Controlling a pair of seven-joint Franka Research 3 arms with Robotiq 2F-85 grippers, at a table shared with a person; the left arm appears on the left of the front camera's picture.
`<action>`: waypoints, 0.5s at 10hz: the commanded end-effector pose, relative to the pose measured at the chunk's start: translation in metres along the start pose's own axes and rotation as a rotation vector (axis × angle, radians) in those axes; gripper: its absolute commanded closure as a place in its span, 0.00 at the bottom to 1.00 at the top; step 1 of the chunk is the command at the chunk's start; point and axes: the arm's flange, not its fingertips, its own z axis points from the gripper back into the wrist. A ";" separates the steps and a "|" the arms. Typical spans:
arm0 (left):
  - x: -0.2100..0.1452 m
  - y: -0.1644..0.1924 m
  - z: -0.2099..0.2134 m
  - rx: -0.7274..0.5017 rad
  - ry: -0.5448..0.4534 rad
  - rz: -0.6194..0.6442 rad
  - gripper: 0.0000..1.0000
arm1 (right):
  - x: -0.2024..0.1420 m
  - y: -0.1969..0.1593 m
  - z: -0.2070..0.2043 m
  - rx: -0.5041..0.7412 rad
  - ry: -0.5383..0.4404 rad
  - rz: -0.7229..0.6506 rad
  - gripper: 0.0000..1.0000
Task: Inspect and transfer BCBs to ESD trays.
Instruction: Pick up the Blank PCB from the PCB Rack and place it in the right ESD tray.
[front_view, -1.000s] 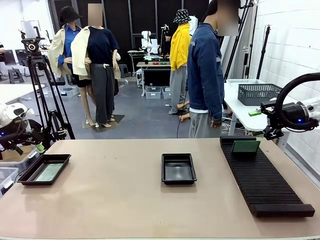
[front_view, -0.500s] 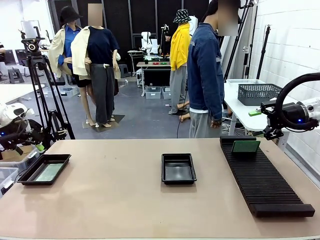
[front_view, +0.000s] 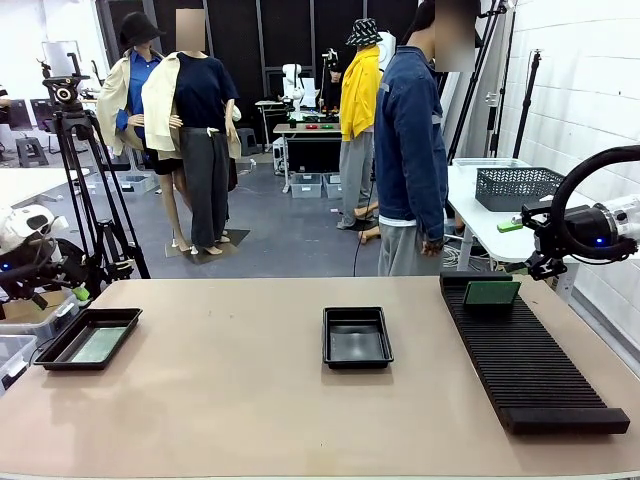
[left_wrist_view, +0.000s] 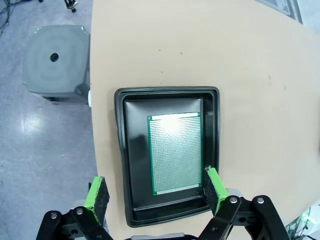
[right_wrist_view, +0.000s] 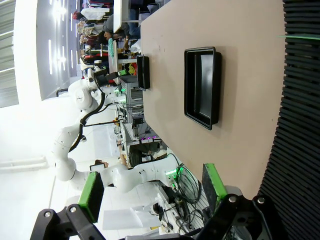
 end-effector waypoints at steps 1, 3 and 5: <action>0.008 0.005 0.028 -0.123 0.004 0.070 0.00 | 0.000 0.001 -0.001 0.007 0.010 -0.006 0.00; 0.014 0.012 0.061 -0.243 0.032 0.119 0.00 | 0.000 0.001 -0.001 0.007 0.010 -0.006 0.00; 0.022 0.031 0.079 -0.417 0.072 0.202 0.00 | 0.000 0.001 -0.001 0.007 0.010 -0.006 0.00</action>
